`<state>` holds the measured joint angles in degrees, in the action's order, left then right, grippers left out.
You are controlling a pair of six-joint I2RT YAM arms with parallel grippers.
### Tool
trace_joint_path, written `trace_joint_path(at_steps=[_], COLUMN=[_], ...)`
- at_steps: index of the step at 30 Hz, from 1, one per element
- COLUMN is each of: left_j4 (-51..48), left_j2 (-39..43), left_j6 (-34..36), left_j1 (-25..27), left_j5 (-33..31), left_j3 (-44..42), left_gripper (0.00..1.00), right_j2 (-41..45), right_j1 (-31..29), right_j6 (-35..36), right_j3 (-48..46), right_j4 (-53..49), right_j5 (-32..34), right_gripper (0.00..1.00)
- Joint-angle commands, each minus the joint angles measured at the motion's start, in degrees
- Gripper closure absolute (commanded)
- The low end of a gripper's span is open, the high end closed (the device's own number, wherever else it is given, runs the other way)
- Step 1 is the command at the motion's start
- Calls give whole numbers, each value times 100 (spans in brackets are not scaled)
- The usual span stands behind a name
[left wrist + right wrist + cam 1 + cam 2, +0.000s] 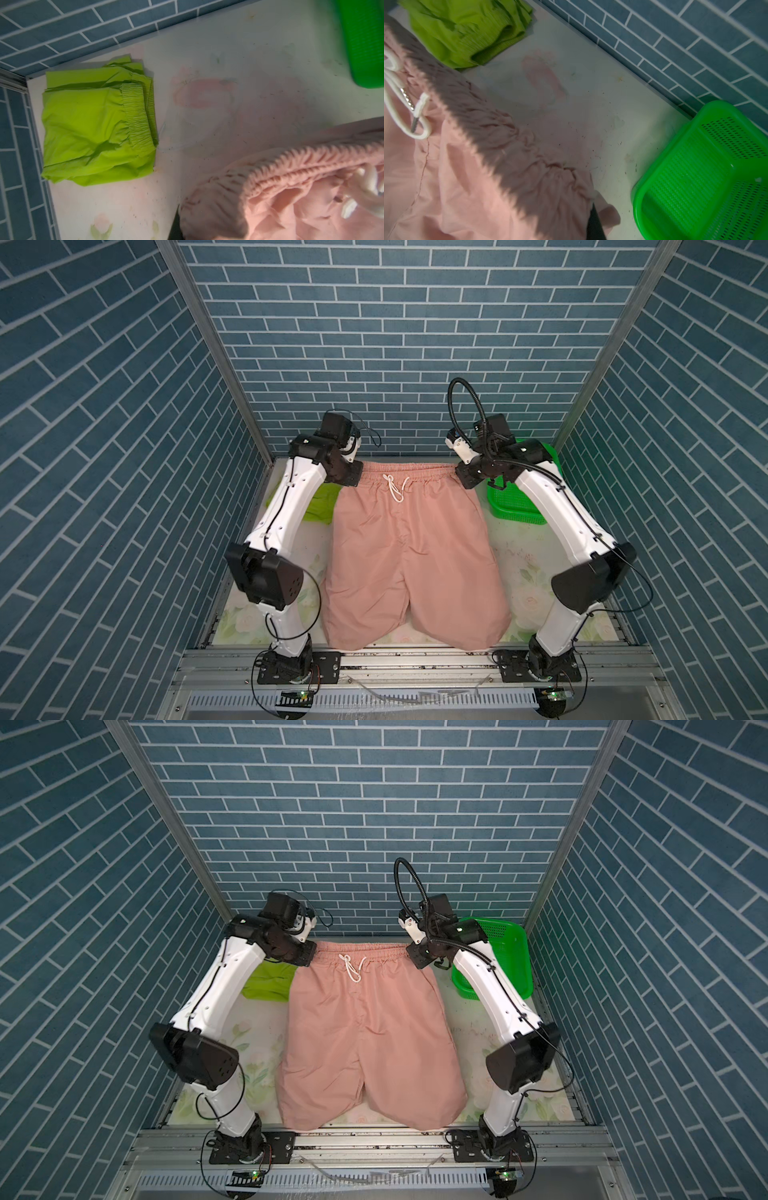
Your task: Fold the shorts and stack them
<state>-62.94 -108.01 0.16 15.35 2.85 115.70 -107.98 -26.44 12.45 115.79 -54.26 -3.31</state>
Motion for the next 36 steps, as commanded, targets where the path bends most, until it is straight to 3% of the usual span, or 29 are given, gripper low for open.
trace_joint_path(at_steps=[1,5,10,13,15,17,19,21,24,26,31,33,36], left_j4=[842,1494,916,643,673,748,880,934,750,723,994,1004,1211], left_j2=[-447,-1221,-2408,-2716,-2667,-2508,-2332,-2251,-2234,-2138,-1566,-1356,-969], left_j6=[-176,-303,-434,-371,-403,-401,-399,-403,-576,-785,-940,-939,-913], left_j1=[-332,-604,-787,-819,-849,-889,-949,-1018,-1179,-1345,-1587,-1622,-1623], left_j5=[-495,-200,-312,-358,-444,-408,-302,-198,-194,-26,-46,-122,15], left_j3=[41,257,1457,1833,1781,1664,1481,1306,1130,894,182,35,-395], left_gripper=[100,100,100,99,89,85,74,73,76,77,92,100,100], right_j2=[-918,-2382,-3941,-4216,-4051,-3749,-3261,-2665,-1389,-509,1682,2237,2723], right_j1=[303,341,350,351,365,376,384,377,354,357,341,332,334], right_j6=[252,272,48,-227,-488,-700,-972,-1245,-1657,-1930,-3003,-3259,-3463], right_j3=[489,1704,3650,3937,3710,3428,2998,2355,588,-872,-4367,-5217,-5969], right_j4=[896,1257,1143,1255,1468,1581,1522,1377,1325,1504,2382,2313,1965], right_j5=[94,151,-104,-413,-627,-902,-1161,-1432,-1519,-1297,-677,-291,477], right_gripper=[100,100,96,62,44,35,33,32,33,33,33,33,32])
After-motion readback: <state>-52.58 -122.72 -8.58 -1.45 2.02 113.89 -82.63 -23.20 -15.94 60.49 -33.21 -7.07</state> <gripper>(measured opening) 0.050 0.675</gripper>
